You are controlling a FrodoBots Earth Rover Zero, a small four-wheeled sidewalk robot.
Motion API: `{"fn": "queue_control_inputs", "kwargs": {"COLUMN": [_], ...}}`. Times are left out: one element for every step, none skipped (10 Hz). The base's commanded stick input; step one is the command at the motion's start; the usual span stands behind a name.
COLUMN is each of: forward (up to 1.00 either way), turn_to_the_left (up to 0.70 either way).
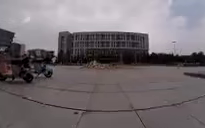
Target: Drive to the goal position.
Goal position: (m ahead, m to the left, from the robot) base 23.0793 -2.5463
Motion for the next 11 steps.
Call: {"fn": "queue_control_inputs", "kwargs": {"forward": [0.70, 0.70, 0.70, 0.70, 0.70, 0.70, 0.70, 0.70, 0.70, 0.70, 0.70], "turn_to_the_left": [0.00, 0.00, 0.00, -0.01, -0.05, -0.14, -0.14, -0.14, -0.14, -0.14, -0.14]}}
